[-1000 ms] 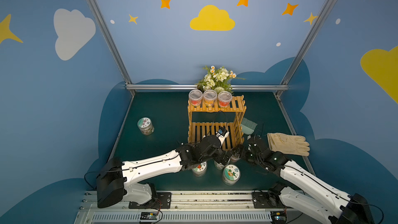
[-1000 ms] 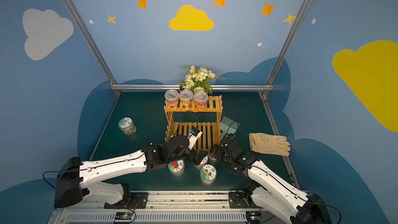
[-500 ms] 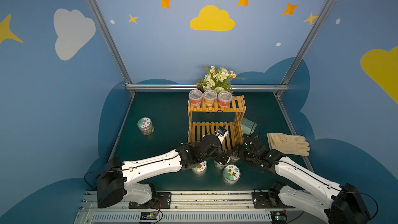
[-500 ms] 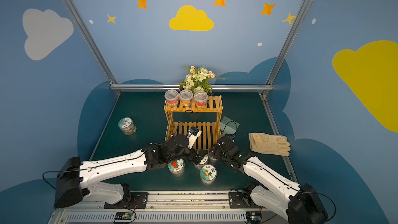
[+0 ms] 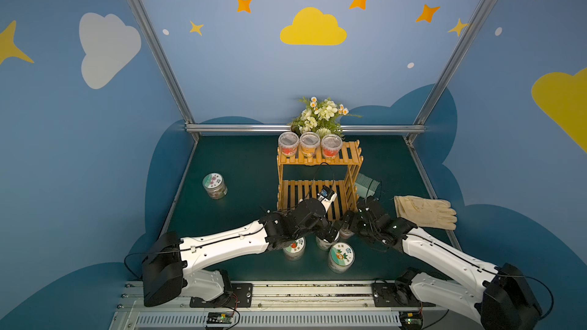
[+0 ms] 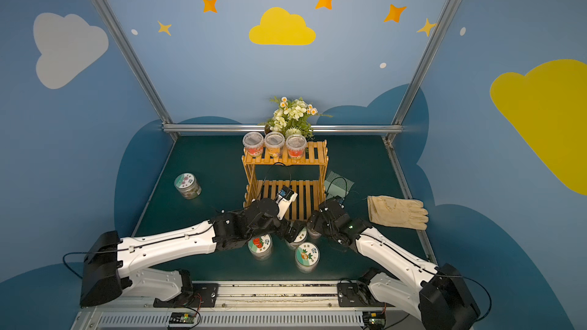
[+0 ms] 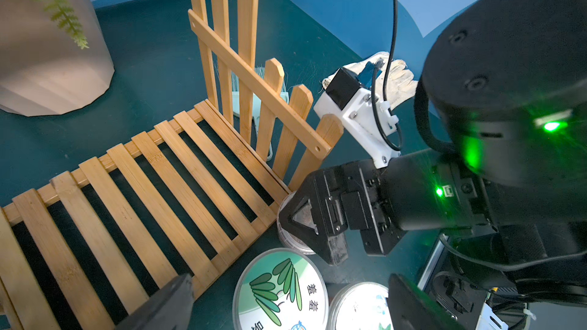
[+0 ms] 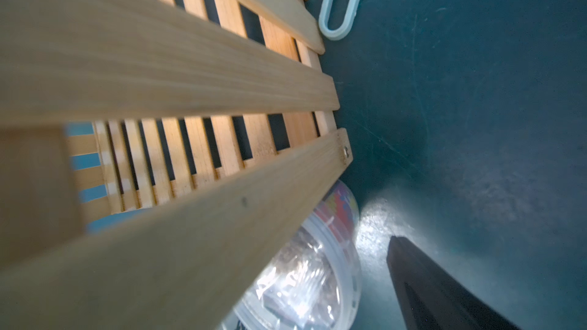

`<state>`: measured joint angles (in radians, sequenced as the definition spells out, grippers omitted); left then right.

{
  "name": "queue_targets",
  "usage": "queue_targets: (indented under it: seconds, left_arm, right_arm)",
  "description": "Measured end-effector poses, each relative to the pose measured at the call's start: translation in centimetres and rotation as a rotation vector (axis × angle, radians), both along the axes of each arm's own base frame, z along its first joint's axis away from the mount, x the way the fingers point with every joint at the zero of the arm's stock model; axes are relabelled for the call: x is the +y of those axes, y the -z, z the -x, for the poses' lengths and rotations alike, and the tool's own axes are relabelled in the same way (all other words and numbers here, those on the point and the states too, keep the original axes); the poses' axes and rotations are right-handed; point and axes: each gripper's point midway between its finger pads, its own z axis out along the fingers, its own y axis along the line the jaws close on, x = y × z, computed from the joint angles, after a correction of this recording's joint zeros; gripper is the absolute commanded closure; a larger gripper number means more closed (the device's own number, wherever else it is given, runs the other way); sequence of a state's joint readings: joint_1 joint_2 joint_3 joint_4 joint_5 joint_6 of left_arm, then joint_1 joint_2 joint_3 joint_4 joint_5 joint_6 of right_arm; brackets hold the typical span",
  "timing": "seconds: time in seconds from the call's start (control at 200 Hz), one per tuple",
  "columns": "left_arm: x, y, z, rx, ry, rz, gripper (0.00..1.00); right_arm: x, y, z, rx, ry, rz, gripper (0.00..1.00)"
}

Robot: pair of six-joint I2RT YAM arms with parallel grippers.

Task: Place the seed container on the shelf
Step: Pick up the seed jar at the center of the board.

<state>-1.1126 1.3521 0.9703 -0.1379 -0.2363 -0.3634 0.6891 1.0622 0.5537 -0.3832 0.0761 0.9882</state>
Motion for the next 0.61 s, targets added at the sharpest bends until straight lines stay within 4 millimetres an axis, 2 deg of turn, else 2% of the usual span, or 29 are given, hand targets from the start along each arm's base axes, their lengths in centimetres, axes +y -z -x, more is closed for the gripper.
queue_targets:
  seconds: [0.501,0.606]
  left_arm:
    - [0.1,0.1,0.0,0.002,0.0,-0.004,0.0]
    - [0.1,0.1,0.0,0.002,0.0,-0.004,0.0]
  right_arm:
    - [0.2,1.2,-0.2,0.03,0.0,0.025,0.03]
    - [0.1,1.2,-0.2,0.029,0.0,0.027,0.06]
